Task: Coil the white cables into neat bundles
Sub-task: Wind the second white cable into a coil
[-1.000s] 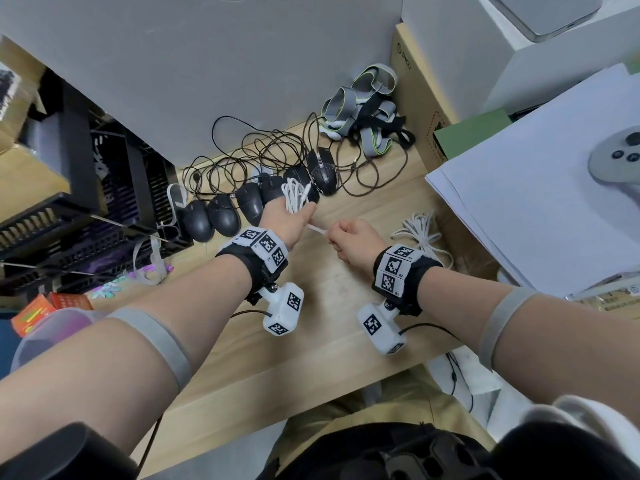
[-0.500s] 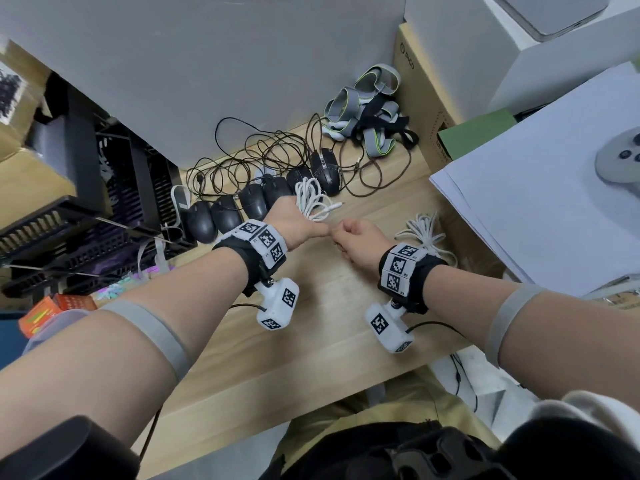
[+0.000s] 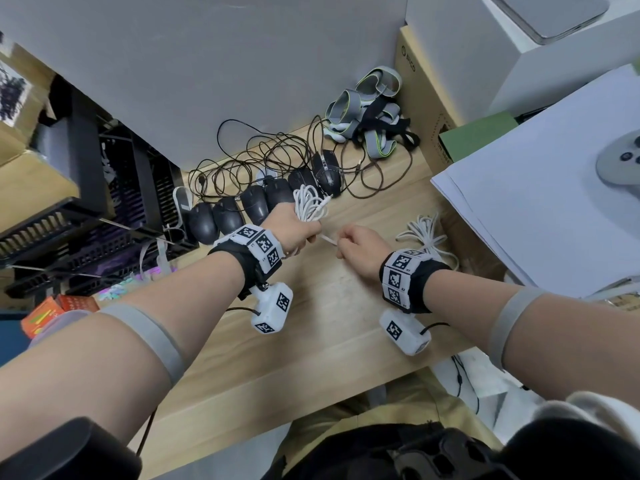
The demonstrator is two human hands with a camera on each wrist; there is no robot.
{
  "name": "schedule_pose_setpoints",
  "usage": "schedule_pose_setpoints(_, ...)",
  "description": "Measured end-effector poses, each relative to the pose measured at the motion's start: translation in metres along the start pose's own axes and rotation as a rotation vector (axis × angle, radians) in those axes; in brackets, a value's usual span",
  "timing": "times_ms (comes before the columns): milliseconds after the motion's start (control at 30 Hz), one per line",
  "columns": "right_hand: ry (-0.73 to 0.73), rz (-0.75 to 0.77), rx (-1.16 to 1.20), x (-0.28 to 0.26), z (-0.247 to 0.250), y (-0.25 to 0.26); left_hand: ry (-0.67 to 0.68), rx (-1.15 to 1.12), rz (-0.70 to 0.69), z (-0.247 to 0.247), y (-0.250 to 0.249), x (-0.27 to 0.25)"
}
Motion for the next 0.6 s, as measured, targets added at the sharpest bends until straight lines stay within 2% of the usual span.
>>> schedule_pose_setpoints(133,0.067,0.091,-0.082,0.002,-0.008,0.015,0.050,0.012,0.019,-0.013,0.009,0.004)
schedule_pose_setpoints(300,-0.068,0.004,0.046,0.000,0.005,0.003,0.127,-0.108,0.106,-0.017,0.025,0.011)
schedule_pose_setpoints(367,-0.059,-0.013,0.062,-0.004,0.007,0.000,0.139,-0.167,0.125,-0.014,0.029,0.013)
schedule_pose_setpoints(600,0.031,-0.007,0.075,-0.013,0.004,-0.001,0.051,-0.153,0.137,-0.006,0.031,0.008)
Point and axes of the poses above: each hand's wrist, its own x-axis towards the middle knuckle, its own z-axis out of the back of the hand, y = z × x, the point moved 9 cm from there along x, towards the middle knuckle, and after that the axes turned 15 degrees about z, right-handed, at the moved point
